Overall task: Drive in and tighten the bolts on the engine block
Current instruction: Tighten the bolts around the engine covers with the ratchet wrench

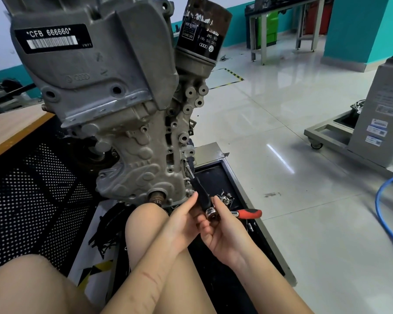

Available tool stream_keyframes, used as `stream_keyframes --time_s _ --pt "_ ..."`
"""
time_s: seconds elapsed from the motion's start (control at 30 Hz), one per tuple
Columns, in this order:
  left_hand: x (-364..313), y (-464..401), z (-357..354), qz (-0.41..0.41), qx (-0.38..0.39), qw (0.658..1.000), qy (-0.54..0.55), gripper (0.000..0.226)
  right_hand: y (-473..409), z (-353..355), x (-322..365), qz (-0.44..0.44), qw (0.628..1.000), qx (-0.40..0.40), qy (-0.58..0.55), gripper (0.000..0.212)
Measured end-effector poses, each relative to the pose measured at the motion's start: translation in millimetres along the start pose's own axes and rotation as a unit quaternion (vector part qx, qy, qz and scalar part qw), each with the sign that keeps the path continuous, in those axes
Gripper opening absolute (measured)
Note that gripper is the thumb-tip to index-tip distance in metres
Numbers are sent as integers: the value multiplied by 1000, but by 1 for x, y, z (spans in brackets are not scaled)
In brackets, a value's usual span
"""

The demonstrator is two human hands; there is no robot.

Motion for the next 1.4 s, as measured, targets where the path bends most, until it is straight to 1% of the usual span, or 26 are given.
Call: stream_keyframes --time_s 0.1,0.17,0.27,0.37,0.5,0.53,0.57,0.6,0.63,0.67,0.7,0.73,0.77,0.83,0.87,0.9,0.97,1.03,1.1,1.17,1.2,1.23,1.27,1.3,1.37,1.4 --pt "-1 1 1 0 -2 1000 -16 41 -2 0 1 17 999 2 36 42" --pt "0 1 0 4 8 1000 -16 46 -2 0 4 38 997 -3 72 44" --pt "1 0 -3 5 21 1000 -14 51 -1 -1 9 69 991 0 116 39" --pt "1 -2 -2 -7 15 999 -34 39 2 -1 13 98 981 -1 166 38" --pt "-1 -8 6 -34 -7 998 -54 41 6 -1 20 150 954 -26 257 38" --pt "-3 -9 8 -44 -18 998 -48 35 7 -1 25 181 934 -35 307 34" --pt "-5 -10 11 -59 -35 997 -46 27 8 -2 30 217 900 -48 374 29" --pt "-7 -11 15 -74 -55 994 -51 20 10 -4 34 250 854 -62 452 26" --pt "-8 -12 18 -84 -73 992 -58 18 11 -6 36 276 800 -73 528 26" --pt "-7 -12 19 -89 -82 991 -60 19 11 -7 36 290 757 -81 581 28" --pt "-7 -11 19 -90 -85 991 -58 19 11 -8 36 294 740 -82 599 29" --pt "-6 -10 18 -89 -83 991 -54 20 10 -8 35 290 750 -77 589 29" --pt "-7 -8 17 -87 -75 992 -53 22 10 -7 35 277 787 -66 548 29" --pt "-5 -7 12 -65 -48 995 -66 32 6 -3 29 214 882 -40 418 31" --pt "-3 -7 9 -49 -34 996 -70 35 6 -2 25 176 920 -26 350 31" --pt "0 -7 6 -32 -21 997 -64 37 6 -2 21 143 944 -14 297 30" --pt "3 -6 0 -8 5 999 -36 39 6 -3 15 92 971 3 222 29" --pt "2 -4 -2 0 16 999 -33 41 7 -3 10 62 982 11 179 31" --pt "2 -5 1 -2 13 999 -46 42 7 -3 8 63 981 8 186 31" --pt "2 -7 6 -6 0 999 -54 42 7 -3 12 95 968 0 232 32" --pt "1 -7 7 -11 -9 999 -52 40 7 -3 15 120 957 -6 264 32" --pt "0 -7 9 -24 -23 998 -46 36 7 -3 20 154 936 -16 315 31" --pt "-3 -8 12 -45 -39 997 -43 32 9 -4 26 194 899 -33 392 28" --pt "-5 -9 15 -69 -57 995 -46 33 11 -6 32 234 840 -51 486 25" --pt "-7 -10 19 -96 -79 991 -58 34 10 -10 32 276 701 -74 653 28" --pt "-7 -9 19 -100 -83 990 -62 29 10 -11 31 285 661 -83 690 30"
Point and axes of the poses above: each hand's wrist, its own y-axis away from the middle knuckle, its own z-axis out of the back of the hand, x = y × z, the point moved 8 cm from there along -y, towards the middle knuckle, and after that the axes turned 2 degrees about -y, right-handed, at the moved point
